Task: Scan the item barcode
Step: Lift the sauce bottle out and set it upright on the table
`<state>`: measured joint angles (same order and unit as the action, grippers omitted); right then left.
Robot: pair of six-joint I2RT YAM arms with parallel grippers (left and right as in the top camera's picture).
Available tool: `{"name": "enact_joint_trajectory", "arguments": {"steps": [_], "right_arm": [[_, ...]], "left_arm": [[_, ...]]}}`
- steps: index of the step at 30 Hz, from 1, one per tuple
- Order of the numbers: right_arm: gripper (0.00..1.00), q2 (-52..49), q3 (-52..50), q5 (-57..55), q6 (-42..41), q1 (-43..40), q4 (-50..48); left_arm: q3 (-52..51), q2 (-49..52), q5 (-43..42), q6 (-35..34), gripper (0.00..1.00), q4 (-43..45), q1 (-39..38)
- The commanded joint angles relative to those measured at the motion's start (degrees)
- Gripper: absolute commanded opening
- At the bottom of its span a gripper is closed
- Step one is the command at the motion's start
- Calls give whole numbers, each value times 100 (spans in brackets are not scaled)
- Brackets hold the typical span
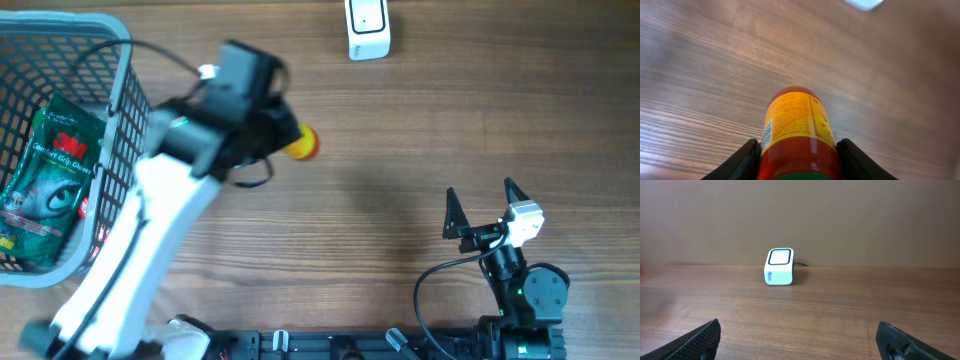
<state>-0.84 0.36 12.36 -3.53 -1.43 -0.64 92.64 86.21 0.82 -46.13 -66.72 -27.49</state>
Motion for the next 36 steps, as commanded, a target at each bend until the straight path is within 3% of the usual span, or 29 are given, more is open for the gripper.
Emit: {"name": "enact_joint_trajectory", "arguments": {"steps": [1,11,27,36], "right_arm": [[100,57,-7,-74,52,31,-22],[100,57,-7,-74,52,31,-22],[100,57,-7,-72,52,31,-22],[100,57,-7,-74,52,31,-22]], "left_arm": [[122,660,446,92,47,192,-345],[122,1945,531,92,47,481,-466],[111,2361,529,70,48,570,-542],[111,2406,529,72,66,610,-616]]}}
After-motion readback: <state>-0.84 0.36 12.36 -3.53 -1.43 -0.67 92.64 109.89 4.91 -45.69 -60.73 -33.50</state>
